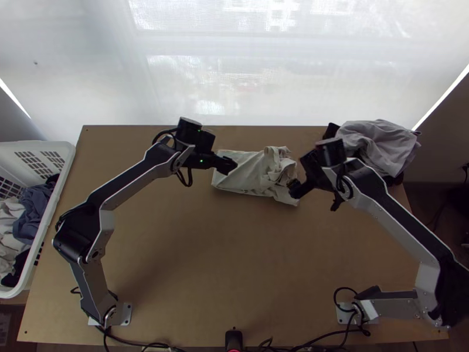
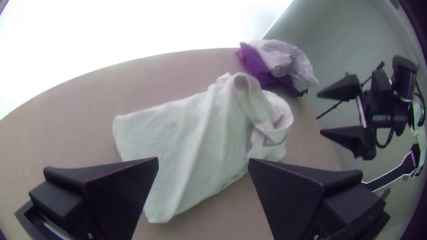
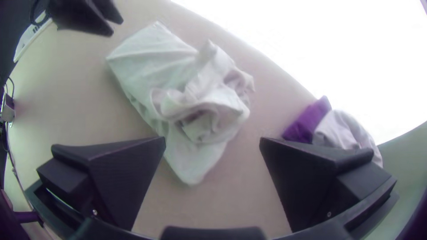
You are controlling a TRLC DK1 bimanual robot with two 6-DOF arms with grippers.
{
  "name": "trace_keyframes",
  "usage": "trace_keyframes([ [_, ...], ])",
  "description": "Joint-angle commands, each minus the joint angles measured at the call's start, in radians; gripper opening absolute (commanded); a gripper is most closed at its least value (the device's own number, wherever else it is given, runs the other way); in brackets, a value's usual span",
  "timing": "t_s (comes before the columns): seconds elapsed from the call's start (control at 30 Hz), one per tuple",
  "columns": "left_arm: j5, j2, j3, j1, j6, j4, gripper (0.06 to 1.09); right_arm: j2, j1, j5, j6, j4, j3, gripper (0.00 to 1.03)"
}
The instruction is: Fold the t-shirt
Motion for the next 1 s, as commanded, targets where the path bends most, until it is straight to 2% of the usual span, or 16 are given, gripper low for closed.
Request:
trace_keyframes([
  [0.0, 0.012, -0.037, -0.16, 0.051, 0.063, -0.01, 1.04, 0.303, 0.133, 0.001, 0.002, 0.063, 0.276, 0.98],
  [0.2, -0.019, -0.003, -0.164, 0.025, 0.063, -0.007, 1.04, 0.547, 0.215, -0.004, 0.011, 0.076, 0.477, 0.98],
  [0.43, -0.043, 0.001, -0.164, 0.023, 0.081, -0.013, 1.04, 0.656, 0.2, -0.005, 0.023, 0.097, 0.468, 0.98],
  [0.67, -0.052, 0.009, -0.159, 0.028, 0.093, -0.014, 1.04, 0.617, 0.07, -0.007, 0.029, 0.117, 0.39, 0.98],
  [0.97, -0.072, 0.014, -0.147, 0.002, 0.101, -0.014, 1.04, 0.433, -0.071, -0.022, 0.029, 0.138, 0.198, 0.98],
])
